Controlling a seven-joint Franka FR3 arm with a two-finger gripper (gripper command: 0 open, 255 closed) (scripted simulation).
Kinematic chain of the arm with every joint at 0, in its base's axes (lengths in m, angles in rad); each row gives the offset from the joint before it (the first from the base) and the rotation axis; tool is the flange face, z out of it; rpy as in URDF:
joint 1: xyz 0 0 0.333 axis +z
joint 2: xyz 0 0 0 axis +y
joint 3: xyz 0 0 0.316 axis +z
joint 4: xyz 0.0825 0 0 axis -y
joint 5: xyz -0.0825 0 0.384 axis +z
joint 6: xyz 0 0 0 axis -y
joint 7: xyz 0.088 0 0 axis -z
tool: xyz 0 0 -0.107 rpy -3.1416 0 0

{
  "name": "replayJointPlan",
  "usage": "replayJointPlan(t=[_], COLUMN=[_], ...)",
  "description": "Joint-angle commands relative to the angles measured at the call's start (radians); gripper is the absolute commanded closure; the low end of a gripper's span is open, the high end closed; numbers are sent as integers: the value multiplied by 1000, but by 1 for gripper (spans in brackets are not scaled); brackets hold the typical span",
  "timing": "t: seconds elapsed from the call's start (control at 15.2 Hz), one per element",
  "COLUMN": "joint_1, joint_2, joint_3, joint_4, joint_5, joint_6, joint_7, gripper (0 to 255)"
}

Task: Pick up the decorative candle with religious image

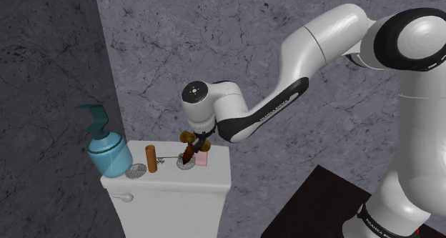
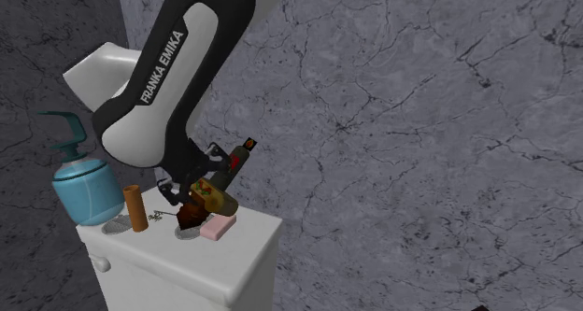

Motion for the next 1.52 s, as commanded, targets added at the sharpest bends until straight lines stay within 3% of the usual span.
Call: replayJointPlan(t=[0.0,0.4,0.46,1.06,1.45], joint_1=[7,18,17,18,3], joint_2=[21,64,63,64,8], joint_3=[-8,-24,-24,-24,-3], joint_4=[3,2,2,2,3], joint_5=[-21,-60,-60,-60,-9], joint_6=[8,32,33,32,0], joint_7=[19,59,59,59,6], gripper=[0,0,255,255,255])
